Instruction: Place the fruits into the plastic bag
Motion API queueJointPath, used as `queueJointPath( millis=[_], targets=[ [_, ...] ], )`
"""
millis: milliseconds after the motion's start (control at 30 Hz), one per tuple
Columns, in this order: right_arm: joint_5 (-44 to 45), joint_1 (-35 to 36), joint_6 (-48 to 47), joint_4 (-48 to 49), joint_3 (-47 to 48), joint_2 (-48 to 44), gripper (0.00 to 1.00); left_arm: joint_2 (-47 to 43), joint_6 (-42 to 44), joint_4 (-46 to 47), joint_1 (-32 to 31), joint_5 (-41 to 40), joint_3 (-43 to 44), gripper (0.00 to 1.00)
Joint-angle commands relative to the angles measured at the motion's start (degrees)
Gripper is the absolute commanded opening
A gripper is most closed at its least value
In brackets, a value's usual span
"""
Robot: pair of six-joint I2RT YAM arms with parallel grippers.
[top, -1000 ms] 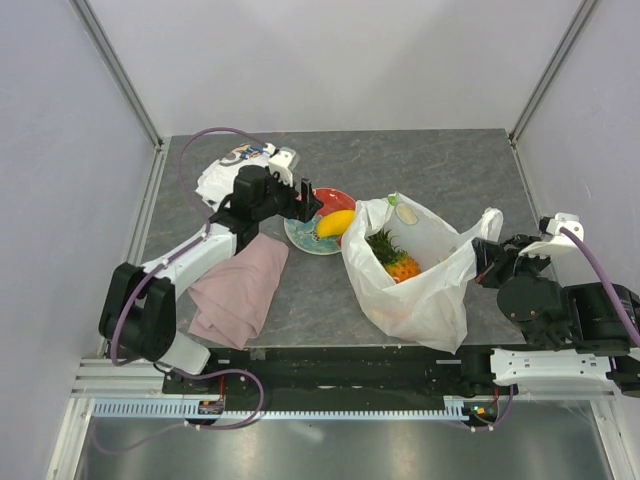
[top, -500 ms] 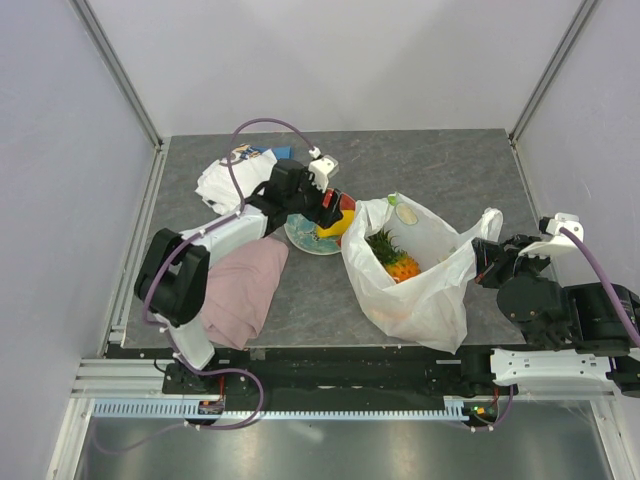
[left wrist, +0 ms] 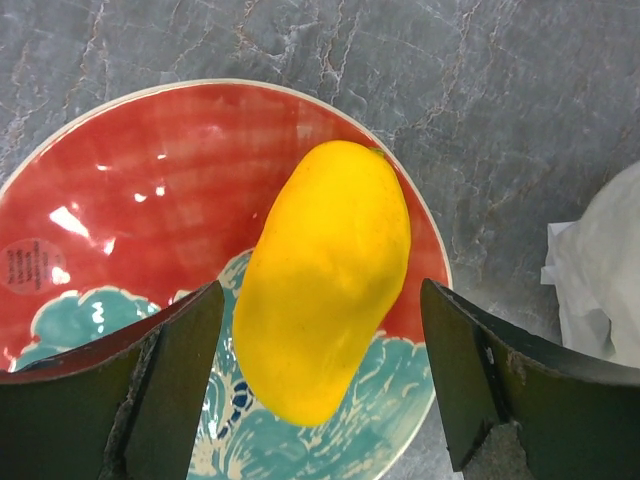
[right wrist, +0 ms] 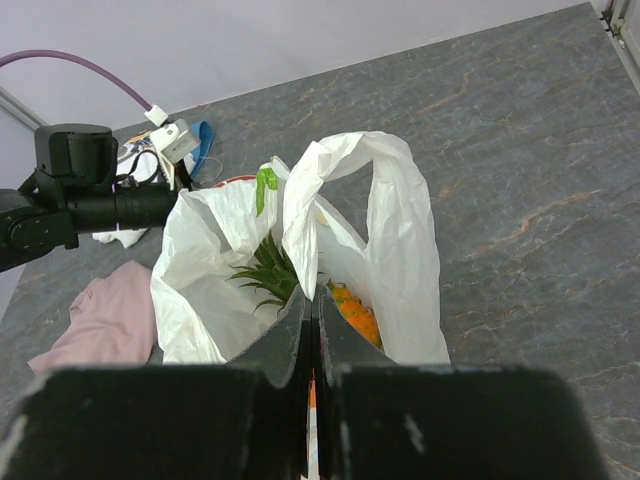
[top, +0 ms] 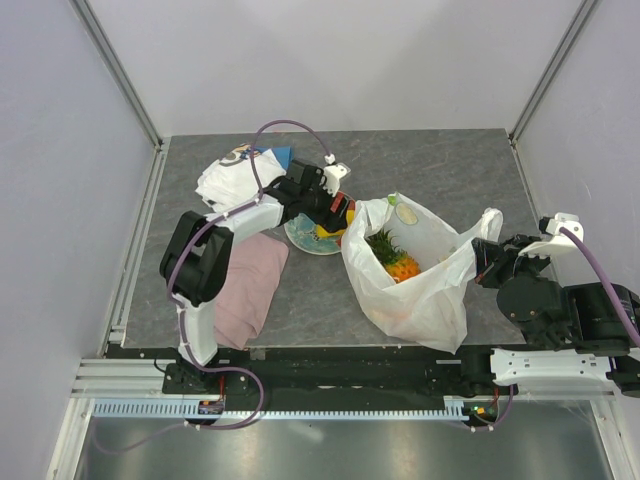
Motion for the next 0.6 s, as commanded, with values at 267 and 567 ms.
queueJointPath(
  millis=[267, 567],
  targets=[
    [0.07, 0.11, 0.75, 0.59, -0.05, -0.44, 0.00, 4.91, 1.13, -2.69, -0.24, 0.72, 4.62, 0.81],
    [0.07, 0.11, 1.36, 0.33, -0.32, -0.80, 0.00, 4.65, -0.09, -3.31, -0.24, 0.54, 4.53, 0.64]
  ],
)
